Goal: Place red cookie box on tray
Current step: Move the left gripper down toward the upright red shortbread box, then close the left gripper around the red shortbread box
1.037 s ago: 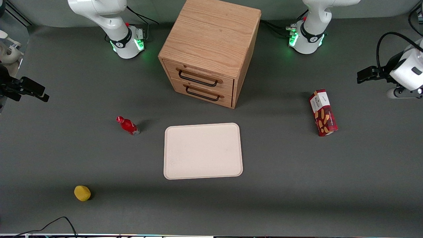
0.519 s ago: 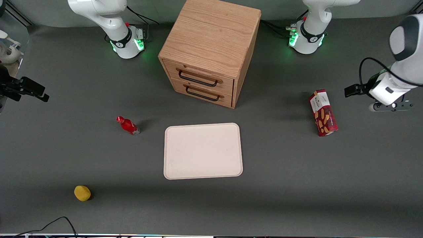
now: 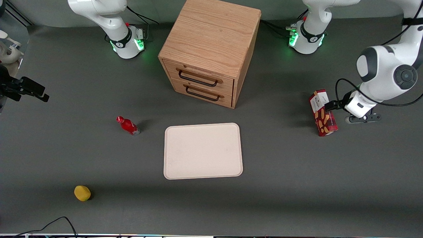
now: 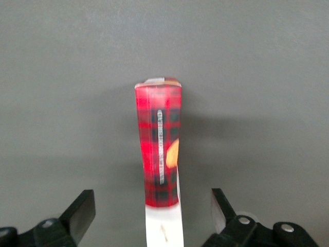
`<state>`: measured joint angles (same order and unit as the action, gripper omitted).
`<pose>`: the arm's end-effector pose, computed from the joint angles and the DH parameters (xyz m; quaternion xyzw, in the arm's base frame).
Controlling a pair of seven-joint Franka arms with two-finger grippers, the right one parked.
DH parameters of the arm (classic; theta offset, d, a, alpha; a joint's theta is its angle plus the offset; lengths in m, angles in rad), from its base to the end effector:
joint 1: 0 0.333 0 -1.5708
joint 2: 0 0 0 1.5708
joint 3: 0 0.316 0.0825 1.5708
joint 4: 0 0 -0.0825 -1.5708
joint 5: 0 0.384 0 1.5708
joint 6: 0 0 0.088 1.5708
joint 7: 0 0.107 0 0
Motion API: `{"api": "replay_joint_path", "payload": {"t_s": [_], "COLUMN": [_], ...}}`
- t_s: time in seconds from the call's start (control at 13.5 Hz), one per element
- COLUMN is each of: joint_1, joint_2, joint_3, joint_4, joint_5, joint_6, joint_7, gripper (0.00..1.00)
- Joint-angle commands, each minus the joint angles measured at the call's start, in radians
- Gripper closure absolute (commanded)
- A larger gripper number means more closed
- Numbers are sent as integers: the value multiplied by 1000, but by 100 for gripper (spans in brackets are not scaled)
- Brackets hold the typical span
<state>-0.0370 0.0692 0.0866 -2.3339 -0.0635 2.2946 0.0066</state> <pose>0.4990 0.0235 0.2984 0.9974 0.0438 -0.0534 0.0211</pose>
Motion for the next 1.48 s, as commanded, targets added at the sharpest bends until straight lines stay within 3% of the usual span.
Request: {"api": "replay_joint_path", "payload": {"t_s": [0.0, 0.22, 0.3, 0.44, 0.59, 0.74, 0.96, 1.41], "joint_1": [-14, -27, -29, -34, -47, -49, -49, -49], "joint_2": [47, 87, 93, 95, 95, 90, 57, -58], "joint_3": [-1, -5, -8, -10, -10, -10, -21, -71], "joint_4": [-57, -87, -87, -87, -87, -85, -82, 160], "joint_5": [-13, -21, -21, -22, -21, -21, -21, -19], "joint_6": [157, 250, 252, 252, 252, 243, 191, -323], "joint_7": [1, -4, -4, -14, -23, -22, -19, -112], "gripper": [0, 2, 6, 27, 60, 80, 86, 85]}}
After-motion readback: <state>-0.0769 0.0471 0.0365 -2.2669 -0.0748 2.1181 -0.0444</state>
